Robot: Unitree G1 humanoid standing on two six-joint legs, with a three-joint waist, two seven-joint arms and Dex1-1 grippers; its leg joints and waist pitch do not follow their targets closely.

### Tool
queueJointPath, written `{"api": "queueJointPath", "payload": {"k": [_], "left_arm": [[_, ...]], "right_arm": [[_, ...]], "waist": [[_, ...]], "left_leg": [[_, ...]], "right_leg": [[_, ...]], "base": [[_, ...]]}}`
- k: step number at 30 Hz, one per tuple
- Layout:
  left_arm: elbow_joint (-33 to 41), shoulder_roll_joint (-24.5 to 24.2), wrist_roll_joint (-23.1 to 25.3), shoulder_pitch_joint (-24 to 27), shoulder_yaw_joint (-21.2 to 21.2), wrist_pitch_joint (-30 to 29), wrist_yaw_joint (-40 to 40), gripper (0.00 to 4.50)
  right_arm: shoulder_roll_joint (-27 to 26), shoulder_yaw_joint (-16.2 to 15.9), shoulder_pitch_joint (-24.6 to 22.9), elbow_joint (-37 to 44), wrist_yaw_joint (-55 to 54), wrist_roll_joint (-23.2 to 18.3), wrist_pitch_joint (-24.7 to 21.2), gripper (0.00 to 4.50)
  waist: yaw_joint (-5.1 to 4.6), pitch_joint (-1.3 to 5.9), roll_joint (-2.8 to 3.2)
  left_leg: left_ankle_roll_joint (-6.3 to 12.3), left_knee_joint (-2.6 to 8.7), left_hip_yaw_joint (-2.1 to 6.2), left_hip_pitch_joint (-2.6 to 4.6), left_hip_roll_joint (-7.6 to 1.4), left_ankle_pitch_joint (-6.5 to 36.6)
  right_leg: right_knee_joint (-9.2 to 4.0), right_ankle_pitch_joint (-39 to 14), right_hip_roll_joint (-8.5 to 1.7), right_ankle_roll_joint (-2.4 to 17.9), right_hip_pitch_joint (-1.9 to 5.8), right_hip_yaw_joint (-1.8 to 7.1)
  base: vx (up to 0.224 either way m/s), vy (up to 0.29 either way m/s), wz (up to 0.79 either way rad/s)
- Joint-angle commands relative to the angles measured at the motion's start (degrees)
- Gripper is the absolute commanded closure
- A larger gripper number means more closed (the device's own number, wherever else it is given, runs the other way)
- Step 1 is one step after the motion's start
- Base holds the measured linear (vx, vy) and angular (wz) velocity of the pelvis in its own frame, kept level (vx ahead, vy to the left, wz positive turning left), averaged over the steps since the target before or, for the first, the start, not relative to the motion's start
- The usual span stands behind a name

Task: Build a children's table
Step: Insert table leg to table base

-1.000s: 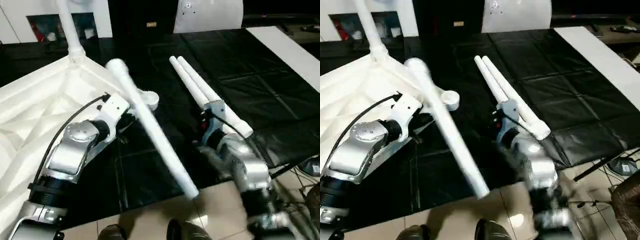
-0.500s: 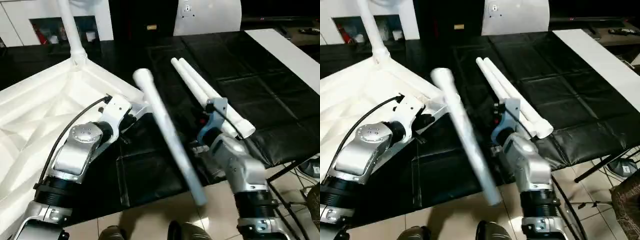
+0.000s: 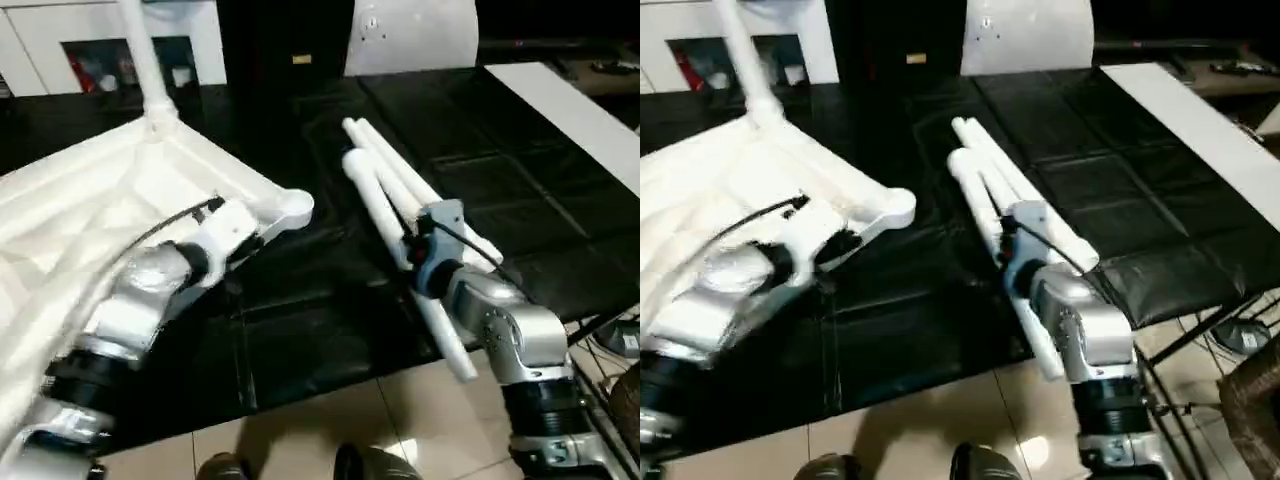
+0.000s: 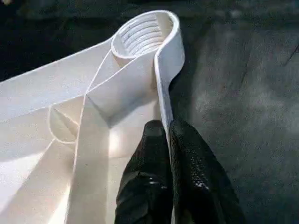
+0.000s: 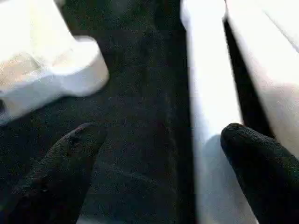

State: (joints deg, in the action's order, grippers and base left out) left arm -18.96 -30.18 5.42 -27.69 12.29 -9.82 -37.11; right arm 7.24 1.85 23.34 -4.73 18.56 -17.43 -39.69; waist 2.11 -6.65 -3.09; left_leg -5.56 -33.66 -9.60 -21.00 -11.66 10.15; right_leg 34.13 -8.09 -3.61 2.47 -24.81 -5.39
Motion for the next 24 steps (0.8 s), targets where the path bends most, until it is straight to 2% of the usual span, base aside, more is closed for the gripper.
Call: {"api": "queueJointPath", "payload": {"k": [1, 2, 3, 4, 5, 7, 8, 9, 12, 13, 15, 17, 20, 24], "left_arm": [[-3.17, -1.28, 2.61, -0.04, 2.39, 3.63, -2.8, 4.5], [-3.95, -1.73, 2.85, -0.28, 2.73, 4.92, -3.4, 4.5], [-6.28, -2.8, 3.13, -0.96, 3.66, 10.21, -5.63, 4.5], [-6.96, -2.97, 3.05, -1.18, 3.83, 11.69, -6.31, 4.5], [-8.34, -3.22, 2.81, -1.76, 4.0, 14.44, -7.32, 4.5], [-10.5, -3.64, 2.19, -2.73, 4.16, 18.1, -9.28, 4.5], [-10.5, -3.64, 2.19, -2.73, 4.16, 18.1, -9.28, 4.5], [-12.93, -4.16, 1.81, -3.74, 4.51, 22.04, -11.25, 4.5], [-14.9, -4.52, 0.75, -4.35, 4.56, 25.4, -15.06, 4.5], [-16.36, -5.01, 0.09, -4.81, 4.58, 26.8, -17.91, 4.5], [-17.04, -5.34, -0.25, -5.16, 4.35, 27.35, -18.76, 4.5], [-17.09, -5.37, -1.66, -5.4, 3.57, 27.25, -20.3, 4.06], [-16.6, -5.14, -4.03, -5.5, 1.79, 26.56, -21.4, 3.71], [-13.79, -5.58, -6.81, -4.93, -0.5, 25.24, -21.58, 3.5]], "right_arm": [[0.12, 0.79, 1.18, 1.91, 1.05, -1.5, 0.0, 0.02], [0.15, 0.79, 1.31, 2.23, 1.57, -1.77, -0.02, 0.02], [-0.06, 1.02, 1.61, 2.82, 2.55, -2.02, 0.13, 0.02], [-0.11, 1.11, 1.72, 2.85, 2.68, -1.98, 0.28, 0.02], [-0.09, 1.17, 1.91, 2.74, 2.66, -2.02, 0.46, 0.02], [0.12, 1.25, 2.28, 2.44, 2.21, -1.88, 0.8, 0.02], [0.12, 1.25, 2.28, 2.44, 2.21, -1.88, 0.8, 0.02], [0.14, 1.78, 2.63, 2.19, 1.88, -2.41, 0.78, 0.02], [0.48, 2.32, 3.17, 1.99, -0.07, -1.81, -0.25, 0.02], [1.32, 2.23, 3.51, 1.99, -2.02, -0.25, -2.44, 0.02], [2.02, 1.93, 3.67, 2.06, -3.47, 1.27, -3.88, 0.02], [2.31, 2.03, 3.63, 2.35, -4.64, 2.0, -5.99, 0.0], [3.18, 1.2, 3.44, 2.26, -4.54, 2.69, -8.14, 0.0], [4.73, -0.91, 3.54, -1.07, -4.88, 3.93, -9.96, 0.0]], "waist": [[0.3, 5.12, 1.03], [0.39, 5.16, 1.07], [0.42, 5.23, 0.86], [0.52, 5.25, 0.9], [0.54, 5.43, 0.8], [0.76, 5.55, 1.04], [0.98, 5.62, 0.9], [1.23, 5.62, 0.87], [1.63, 5.74, 0.78], [1.68, 5.77, 0.73], [1.81, 5.85, 0.78], [1.99, 5.89, 0.72], [2.08, 5.91, 0.55], [2.13, 5.97, 0.37]], "left_leg": [[1.63, 3.72, 0.22, 0.41, -0.89, 10.0], [1.29, 3.74, 0.25, 0.48, -0.98, 9.93], [1.06, 3.72, 0.22, 0.48, -1.01, 9.89], [1.0, 3.68, 0.19, 0.48, -0.92, 9.6], [0.71, 3.76, 0.2, 0.53, -1.17, 8.89], [0.46, 3.76, 0.16, 0.69, -1.27, 8.3], [0.22, 3.77, 0.09, 0.76, -1.3, 8.16], [0.22, 3.75, 0.0, 0.87, -1.28, 8.15], [-0.41, 3.88, 0.0, 0.95, -1.34, 7.88], [-0.79, 3.87, -0.02, 1.01, -1.36, 7.93], [-1.5, 3.83, -0.14, 1.04, -1.33, 7.4], [-1.66, 3.81, -0.18, 0.96, -1.26, 7.64], [-1.8, 3.79, -0.13, 0.94, -1.3, 8.69], [-2.05, 3.64, -0.17, 0.85, -1.31, 8.63]], "right_leg": [[-4.81, -22.02, -4.03, 3.57, 3.89, 3.23], [-4.75, -22.07, -4.0, 3.66, 3.79, 3.25], [-4.68, -21.6, -3.95, 3.73, 3.84, 3.3], [-4.58, -21.23, -3.93, 3.62, 3.84, 3.35], [-4.2, -19.66, -4.05, 4.18, 3.89, 3.46], [-3.91, -17.24, -3.99, 5.17, 3.8, 3.51], [-3.71, -16.11, -4.05, 5.69, 3.84, 3.56], [-3.77, -15.6, -4.04, 6.13, 3.74, 3.59], [-3.51, -15.25, -4.22, 6.35, 3.86, 3.67], [-3.45, -15.23, -4.25, 6.48, 3.86, 3.71], [-3.12, -13.78, -4.21, 6.96, 3.91, 3.81], [-3.12, -14.03, -4.25, 6.93, 4.04, 3.83], [-3.29, -15.96, -4.4, 6.44, 4.12, 3.8], [-3.17, -16.45, -4.45, 6.58, 4.15, 3.82]], "base": [[0.0, 0.0, 0.0], [0.0, 0.0, 0.0], [0.0, 0.0, 0.0], [0.0, 0.0, 0.0], [0.0, 0.0, 0.0], [0.0, 0.0, 0.0], [0.0, 0.0, 0.0], [0.0, 0.0, 0.0], [0.0, 0.0, 0.0], [0.0, 0.0, 0.0], [0.0, 0.0, 0.0], [0.0, 0.0, 0.0], [0.0, 0.0, 0.0], [0.0, 0.0, 0.0]]}}
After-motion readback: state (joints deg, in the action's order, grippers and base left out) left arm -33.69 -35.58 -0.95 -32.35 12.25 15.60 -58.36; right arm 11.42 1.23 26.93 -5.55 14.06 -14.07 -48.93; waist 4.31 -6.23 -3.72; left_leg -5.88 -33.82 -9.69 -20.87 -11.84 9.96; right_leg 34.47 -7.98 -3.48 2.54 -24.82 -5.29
